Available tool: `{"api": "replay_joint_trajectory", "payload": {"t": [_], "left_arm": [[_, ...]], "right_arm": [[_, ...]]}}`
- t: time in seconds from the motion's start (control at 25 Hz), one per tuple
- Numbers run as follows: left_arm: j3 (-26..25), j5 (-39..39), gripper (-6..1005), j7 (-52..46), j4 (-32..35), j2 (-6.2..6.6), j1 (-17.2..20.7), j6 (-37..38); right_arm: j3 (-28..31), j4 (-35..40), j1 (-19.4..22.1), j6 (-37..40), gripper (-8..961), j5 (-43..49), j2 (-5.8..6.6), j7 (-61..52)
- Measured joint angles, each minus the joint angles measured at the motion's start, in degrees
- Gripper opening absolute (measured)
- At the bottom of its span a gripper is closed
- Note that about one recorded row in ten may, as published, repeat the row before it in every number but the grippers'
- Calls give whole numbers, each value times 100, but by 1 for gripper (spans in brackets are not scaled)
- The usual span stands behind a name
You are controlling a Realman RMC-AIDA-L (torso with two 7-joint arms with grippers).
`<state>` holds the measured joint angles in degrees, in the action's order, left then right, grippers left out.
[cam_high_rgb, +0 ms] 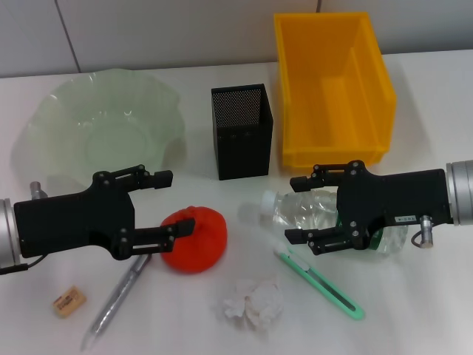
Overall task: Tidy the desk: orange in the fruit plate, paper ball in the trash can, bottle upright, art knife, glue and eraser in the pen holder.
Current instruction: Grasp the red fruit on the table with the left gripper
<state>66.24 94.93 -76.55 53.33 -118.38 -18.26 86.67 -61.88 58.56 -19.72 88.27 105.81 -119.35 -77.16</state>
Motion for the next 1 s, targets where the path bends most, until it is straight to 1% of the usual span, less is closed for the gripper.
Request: {"api": "replay_joint_trajectory", "payload": {"t": [0.44,0.64,0.8,0.92,1.0], "left_arm": [[43,-1,811,8,-33,0,-3,-99],[50,-1,800,170,-69,-7,10,-141],[63,1,785,228,-201,-7,-38,-280],[71,14,774,572,-649,2,-195,-465],[71,15,767,613,-692,2,-211,-479]], "right_arm": [[-8,33,26,7,789,-2,-7,0],[-9,24,30,7,789,-2,-9,0],[-15,18,31,6,789,-2,-9,-1],[-19,3,31,6,789,-1,-9,-1],[-19,0,30,6,789,0,-9,-1]]}}
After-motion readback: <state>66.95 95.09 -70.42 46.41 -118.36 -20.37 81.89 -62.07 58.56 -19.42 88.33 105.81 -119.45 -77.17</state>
